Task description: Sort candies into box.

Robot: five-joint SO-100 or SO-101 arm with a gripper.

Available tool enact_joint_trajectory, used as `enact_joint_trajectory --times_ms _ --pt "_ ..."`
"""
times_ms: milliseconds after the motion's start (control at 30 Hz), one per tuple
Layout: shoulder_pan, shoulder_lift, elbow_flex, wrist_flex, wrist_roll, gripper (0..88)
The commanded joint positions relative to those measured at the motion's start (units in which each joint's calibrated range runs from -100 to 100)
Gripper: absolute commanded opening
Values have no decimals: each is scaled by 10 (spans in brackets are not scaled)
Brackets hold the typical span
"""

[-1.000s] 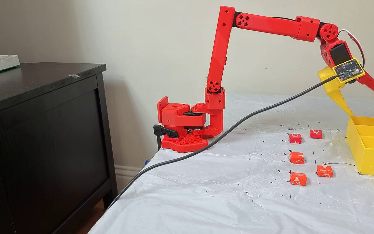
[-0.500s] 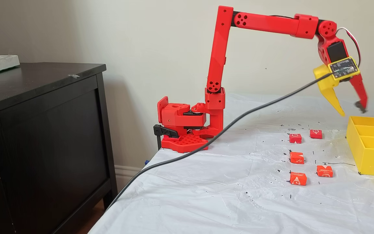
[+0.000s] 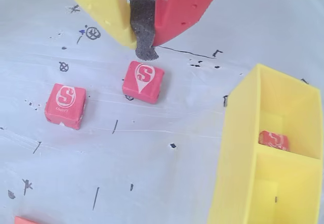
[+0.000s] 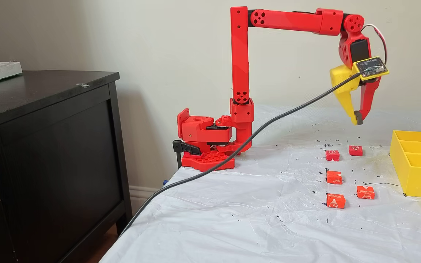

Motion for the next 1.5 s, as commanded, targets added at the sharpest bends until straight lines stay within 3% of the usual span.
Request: enact_joint_trajectory --times_ms 0,167,400,700,1467 --pt "-8 -26 -5 -15 4 10" --pt "-9 -3 1 -29 0 36" --pt "-16 29 2 -26 -5 228" --pt "-30 69 9 -31 15 239" --pt "-32 140 -17 -62 7 238"
